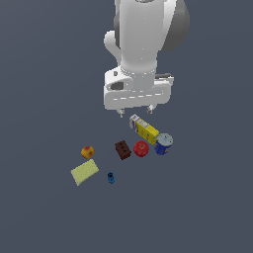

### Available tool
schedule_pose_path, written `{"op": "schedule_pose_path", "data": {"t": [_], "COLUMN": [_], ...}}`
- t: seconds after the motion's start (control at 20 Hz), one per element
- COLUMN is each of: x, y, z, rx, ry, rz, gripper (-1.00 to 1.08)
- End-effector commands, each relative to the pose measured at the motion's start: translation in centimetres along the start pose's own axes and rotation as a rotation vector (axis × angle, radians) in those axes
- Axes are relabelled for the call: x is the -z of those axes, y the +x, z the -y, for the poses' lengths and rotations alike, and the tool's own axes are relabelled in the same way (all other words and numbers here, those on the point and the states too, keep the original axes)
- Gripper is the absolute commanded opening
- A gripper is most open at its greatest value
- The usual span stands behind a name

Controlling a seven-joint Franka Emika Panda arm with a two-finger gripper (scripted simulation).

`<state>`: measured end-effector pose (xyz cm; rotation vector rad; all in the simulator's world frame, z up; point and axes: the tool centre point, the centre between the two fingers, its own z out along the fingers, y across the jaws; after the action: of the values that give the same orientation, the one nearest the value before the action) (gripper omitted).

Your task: Pick up a designated object from a clutter of objects.

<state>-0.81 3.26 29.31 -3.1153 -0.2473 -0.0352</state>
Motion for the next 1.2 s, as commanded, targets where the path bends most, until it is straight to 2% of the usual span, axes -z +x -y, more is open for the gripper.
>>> {"op": "schedule_pose_path", "data": {"t": [0.0, 0.25, 0.65, 1.15], "x": [-1.6, -5.6, -12.3, -16.6], "y": [-0.5, -2.0, -6.1, -10.0], "z": [0.6, 2.3, 5.2, 7.1], "rx": [0.049, 0.180, 0.427, 0.611], "ry": [-0.002, -0.007, -0.010, -0.007], "rz": [0.003, 0.009, 0.020, 0.027], "gripper": [1.00, 1.00, 1.00, 1.00]}}
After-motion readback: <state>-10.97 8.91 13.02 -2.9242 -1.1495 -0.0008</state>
